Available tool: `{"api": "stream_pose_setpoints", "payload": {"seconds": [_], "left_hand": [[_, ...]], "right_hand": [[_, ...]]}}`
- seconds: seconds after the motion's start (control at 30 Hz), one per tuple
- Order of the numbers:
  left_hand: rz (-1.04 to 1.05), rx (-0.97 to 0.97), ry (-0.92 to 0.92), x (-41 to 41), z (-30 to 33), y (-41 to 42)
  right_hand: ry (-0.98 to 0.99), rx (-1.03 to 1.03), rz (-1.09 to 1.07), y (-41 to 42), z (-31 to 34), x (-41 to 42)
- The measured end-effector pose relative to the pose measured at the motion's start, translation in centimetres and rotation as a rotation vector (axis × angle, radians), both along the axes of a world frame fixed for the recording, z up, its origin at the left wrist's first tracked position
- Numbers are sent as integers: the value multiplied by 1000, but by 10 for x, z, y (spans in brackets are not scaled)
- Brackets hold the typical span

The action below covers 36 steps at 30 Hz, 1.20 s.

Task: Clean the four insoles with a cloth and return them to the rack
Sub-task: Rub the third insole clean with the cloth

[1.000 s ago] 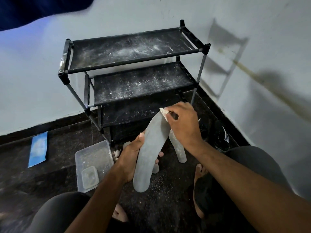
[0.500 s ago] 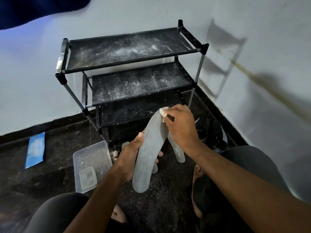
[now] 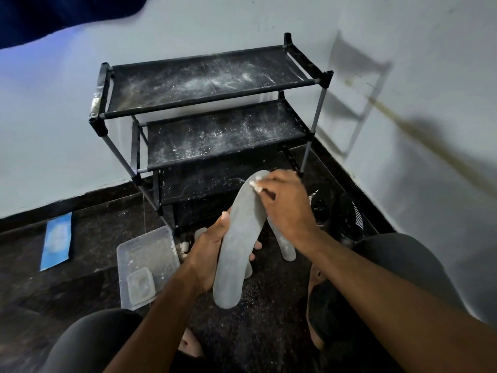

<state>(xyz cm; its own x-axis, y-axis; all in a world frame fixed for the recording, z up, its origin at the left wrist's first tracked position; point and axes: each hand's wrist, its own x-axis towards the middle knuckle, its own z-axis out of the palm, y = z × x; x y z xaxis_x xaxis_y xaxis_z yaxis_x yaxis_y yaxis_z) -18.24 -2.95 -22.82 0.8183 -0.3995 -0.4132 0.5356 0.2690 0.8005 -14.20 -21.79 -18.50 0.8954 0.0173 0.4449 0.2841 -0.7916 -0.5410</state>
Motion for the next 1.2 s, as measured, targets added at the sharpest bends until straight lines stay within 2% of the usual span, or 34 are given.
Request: {"api": "stream_pose_setpoints", "payload": {"seconds": [0.13, 0.33, 0.53, 0.63, 0.7, 0.77, 1.0, 1.13, 1.2], "left_hand": [[55, -23, 30, 0, -1, 0], [38, -4, -24, 4, -3, 3], [105, -53, -18, 6, 3, 1], [91, -40, 6, 5, 5, 1], [72, -31, 17, 5, 3, 3], [56, -32, 16, 5, 0, 3], [94, -41, -4, 4, 3, 1], [93, -13, -8, 1, 7, 0], [83, 1, -3, 1, 8, 0]], "right_hand": [[-29, -65, 231, 21, -2, -20], [-24, -55, 29, -2, -1, 2], [119, -142, 316, 8, -5, -19], [-7, 3, 133, -3, 0, -5], [-8, 89, 9, -11, 2, 4], [30, 111, 17, -10, 0, 5], [129, -23, 156, 5, -8, -11], [150, 75, 143, 7, -8, -6], [158, 59, 118, 4, -5, -5]]}}
